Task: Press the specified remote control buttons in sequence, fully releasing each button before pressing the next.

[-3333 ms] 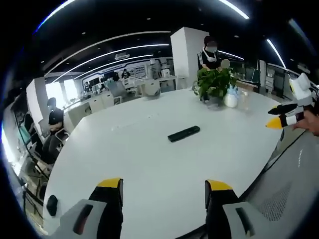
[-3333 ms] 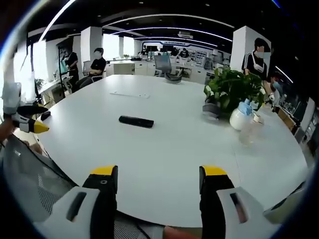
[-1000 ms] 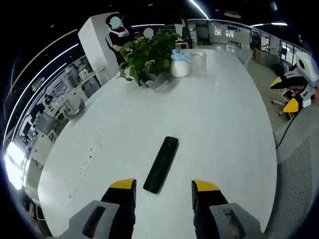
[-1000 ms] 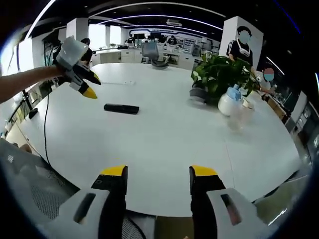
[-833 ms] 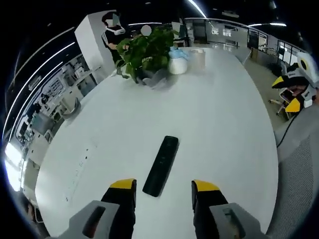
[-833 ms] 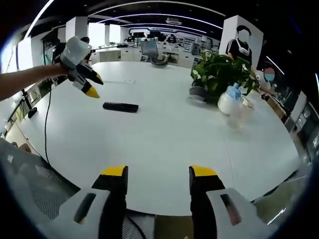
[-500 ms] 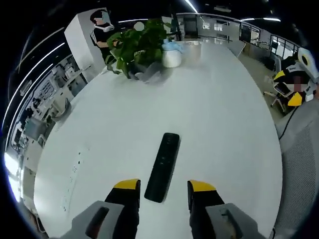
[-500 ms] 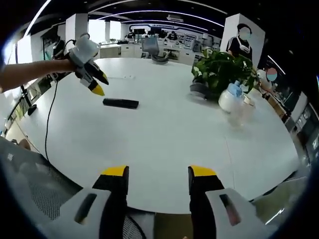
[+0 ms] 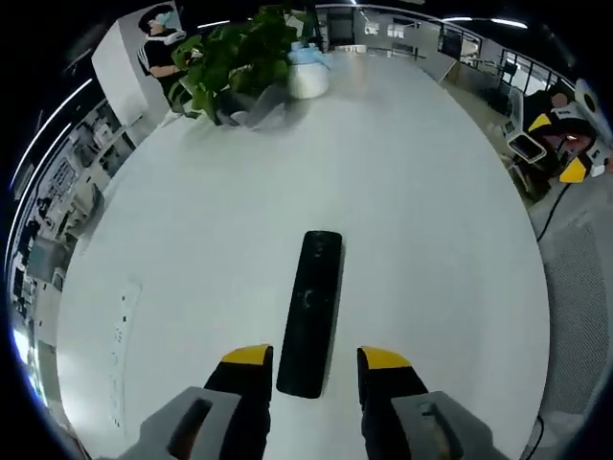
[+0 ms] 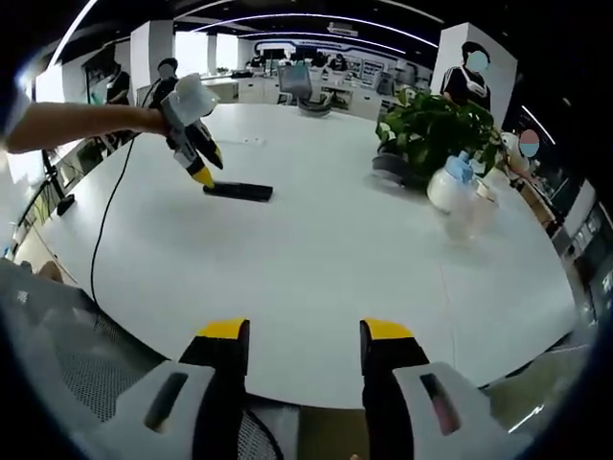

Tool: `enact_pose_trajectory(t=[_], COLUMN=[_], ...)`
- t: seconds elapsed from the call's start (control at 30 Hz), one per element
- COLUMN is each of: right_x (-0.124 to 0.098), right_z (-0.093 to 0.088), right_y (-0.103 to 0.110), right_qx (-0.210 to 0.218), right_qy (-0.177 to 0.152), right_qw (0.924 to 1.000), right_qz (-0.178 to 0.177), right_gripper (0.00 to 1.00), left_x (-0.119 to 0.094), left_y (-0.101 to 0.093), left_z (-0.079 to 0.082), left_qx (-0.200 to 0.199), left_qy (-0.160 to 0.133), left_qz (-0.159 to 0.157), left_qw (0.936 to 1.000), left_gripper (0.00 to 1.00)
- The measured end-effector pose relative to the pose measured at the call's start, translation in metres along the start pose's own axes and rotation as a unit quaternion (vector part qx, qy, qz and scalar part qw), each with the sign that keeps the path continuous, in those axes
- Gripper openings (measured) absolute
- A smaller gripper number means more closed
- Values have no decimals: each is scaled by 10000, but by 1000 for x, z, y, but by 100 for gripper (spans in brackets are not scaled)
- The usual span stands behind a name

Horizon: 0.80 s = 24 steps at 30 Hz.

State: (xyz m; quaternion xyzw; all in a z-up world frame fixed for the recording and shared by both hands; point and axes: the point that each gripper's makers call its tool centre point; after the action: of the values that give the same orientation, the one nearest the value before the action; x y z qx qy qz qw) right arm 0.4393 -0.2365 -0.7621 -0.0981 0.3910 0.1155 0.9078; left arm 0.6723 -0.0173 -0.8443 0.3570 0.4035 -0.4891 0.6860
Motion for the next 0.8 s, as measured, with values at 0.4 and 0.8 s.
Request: enact_pose_trajectory(t=[0.4, 0.8], right_x=[1, 1], right_z=[-3, -3], right_y=[-1, -1], right_qx=[-8, -38], right_qy=[86, 117], right_qw=[10000, 9999], right_qz=[-29, -55], right_gripper=[46, 46], left_x=[15, 24], left_y=[-2, 2], left_z=[-4, -8], left_qx=[-75, 78], left_qy=[219, 335], left_qz=[-286, -227], left_qw=[9993, 9991], left_gripper=[33, 24])
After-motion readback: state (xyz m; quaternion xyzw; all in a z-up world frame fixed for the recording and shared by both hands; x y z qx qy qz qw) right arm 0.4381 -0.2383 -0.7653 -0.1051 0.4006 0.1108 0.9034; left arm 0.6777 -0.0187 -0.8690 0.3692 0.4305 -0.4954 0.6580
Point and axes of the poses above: the point that each gripper's makers call its tool centre point, and the gripper's own axes: x roughly forward along the fingers, y roughly to its left, z roughly out of its top, and after that the axes turned 1 degree about z, right-handed
